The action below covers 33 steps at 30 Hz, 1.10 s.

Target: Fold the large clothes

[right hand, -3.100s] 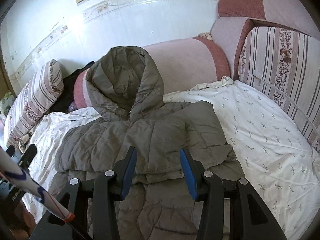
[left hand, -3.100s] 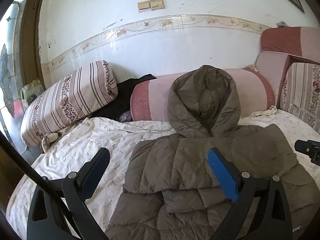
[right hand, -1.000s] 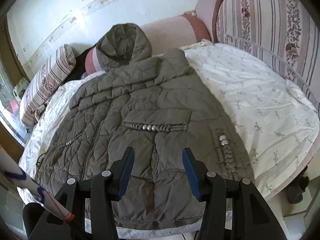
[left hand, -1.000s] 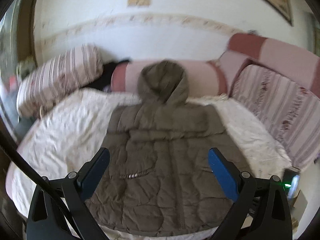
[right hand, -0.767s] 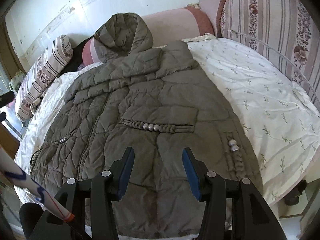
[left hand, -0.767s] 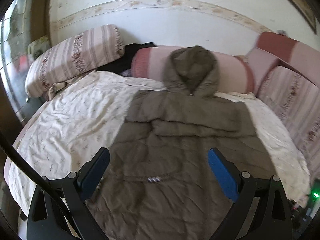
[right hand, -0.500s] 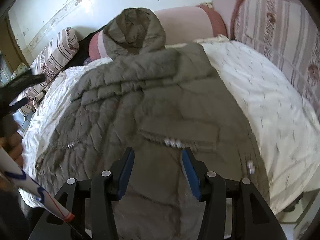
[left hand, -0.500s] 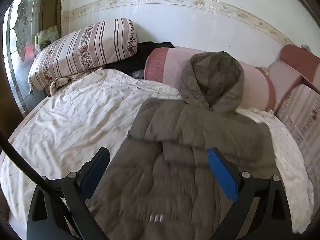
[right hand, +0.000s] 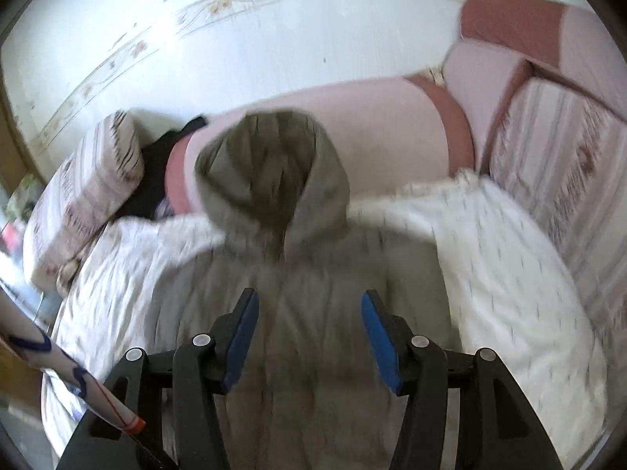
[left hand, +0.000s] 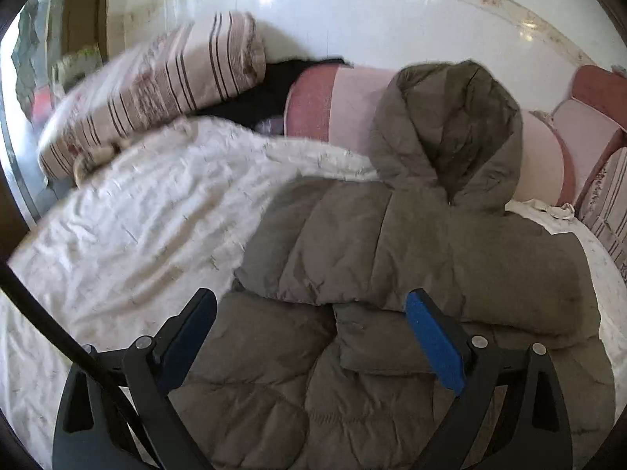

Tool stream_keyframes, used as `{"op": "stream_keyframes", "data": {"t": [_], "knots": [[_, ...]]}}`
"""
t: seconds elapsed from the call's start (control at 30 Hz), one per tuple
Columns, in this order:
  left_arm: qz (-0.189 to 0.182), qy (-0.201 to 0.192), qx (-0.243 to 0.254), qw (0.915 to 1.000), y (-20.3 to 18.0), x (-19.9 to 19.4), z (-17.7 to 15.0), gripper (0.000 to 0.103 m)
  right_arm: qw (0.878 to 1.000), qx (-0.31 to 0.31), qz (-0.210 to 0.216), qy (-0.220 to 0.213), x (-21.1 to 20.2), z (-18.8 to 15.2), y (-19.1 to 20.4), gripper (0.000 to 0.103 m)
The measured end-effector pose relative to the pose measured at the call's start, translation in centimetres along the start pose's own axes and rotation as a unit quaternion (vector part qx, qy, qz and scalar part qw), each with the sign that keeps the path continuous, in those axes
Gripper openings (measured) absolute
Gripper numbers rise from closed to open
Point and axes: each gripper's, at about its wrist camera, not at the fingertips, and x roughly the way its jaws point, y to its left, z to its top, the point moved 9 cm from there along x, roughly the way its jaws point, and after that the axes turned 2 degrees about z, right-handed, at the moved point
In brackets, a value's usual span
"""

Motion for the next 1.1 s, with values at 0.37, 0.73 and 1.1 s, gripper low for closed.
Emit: {"op": "stream_keyframes", "data": {"t": [0.37, 0.73, 1.1], "knots": [[0.02, 0.017, -0.018, 0.9995, 1.6, 2.8, 0.4, 0.097, 0.998, -0.008, -0.058, 0.008, 14.5, 15.1, 0.7, 0.06], [0.021, 0.022, -0.052, 0.9982, 3.2, 5.4, 1.6, 0.097, 0.994, -0.052, -0.095, 0.015, 21.2, 18.4, 0.4, 0.06], [0.035, 0.037, -0.053, 0.9973, 3.7, 6.7, 1.1, 0.097, 0.993, -0.073, -0.088, -0.007, 21.3, 16.9, -0.2, 0.007]]}}
